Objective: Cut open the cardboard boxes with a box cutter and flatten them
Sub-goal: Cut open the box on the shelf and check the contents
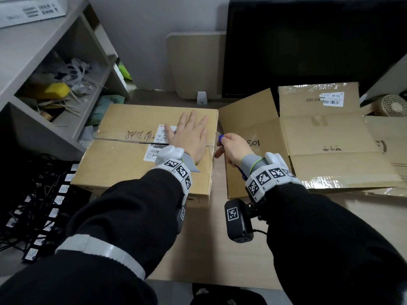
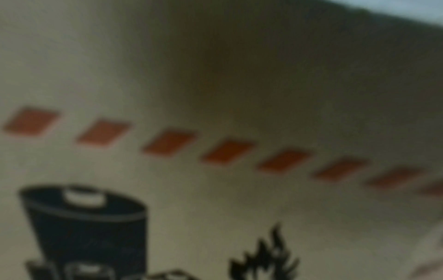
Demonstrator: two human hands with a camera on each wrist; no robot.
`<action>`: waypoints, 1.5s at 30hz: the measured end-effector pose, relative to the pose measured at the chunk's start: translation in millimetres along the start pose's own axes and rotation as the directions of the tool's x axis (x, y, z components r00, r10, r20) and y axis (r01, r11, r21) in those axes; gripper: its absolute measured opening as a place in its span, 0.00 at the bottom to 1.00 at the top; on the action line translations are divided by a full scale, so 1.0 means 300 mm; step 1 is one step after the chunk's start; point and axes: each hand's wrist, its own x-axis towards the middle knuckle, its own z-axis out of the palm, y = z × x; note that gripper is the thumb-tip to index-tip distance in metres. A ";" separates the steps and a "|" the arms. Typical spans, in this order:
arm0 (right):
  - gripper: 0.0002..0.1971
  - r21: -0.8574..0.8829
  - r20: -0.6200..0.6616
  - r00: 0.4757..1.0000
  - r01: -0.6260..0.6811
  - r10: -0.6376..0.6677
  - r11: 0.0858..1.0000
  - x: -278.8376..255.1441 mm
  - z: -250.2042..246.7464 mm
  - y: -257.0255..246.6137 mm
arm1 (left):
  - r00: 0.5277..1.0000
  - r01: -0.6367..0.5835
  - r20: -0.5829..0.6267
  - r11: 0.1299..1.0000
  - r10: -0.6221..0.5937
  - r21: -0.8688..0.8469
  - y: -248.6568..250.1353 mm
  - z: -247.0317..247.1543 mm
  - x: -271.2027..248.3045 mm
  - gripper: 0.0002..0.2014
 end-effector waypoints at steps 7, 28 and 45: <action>0.11 -0.086 0.011 1.000 0.011 -0.010 0.996 0.001 -0.002 -0.029 | 1.000 0.001 -0.007 1.000 -0.001 -0.001 0.000 -0.003 0.004 0.23; 0.10 -0.276 0.172 0.985 0.028 0.021 0.961 -0.051 -0.031 -0.037 | 1.000 0.000 -0.004 1.000 0.000 -0.030 -0.003 0.005 0.006 0.24; 0.11 -0.322 0.239 0.969 0.027 0.054 0.946 -0.120 -0.042 -0.027 | 0.995 -0.028 0.093 0.999 0.029 -0.018 -0.003 -0.022 0.017 0.25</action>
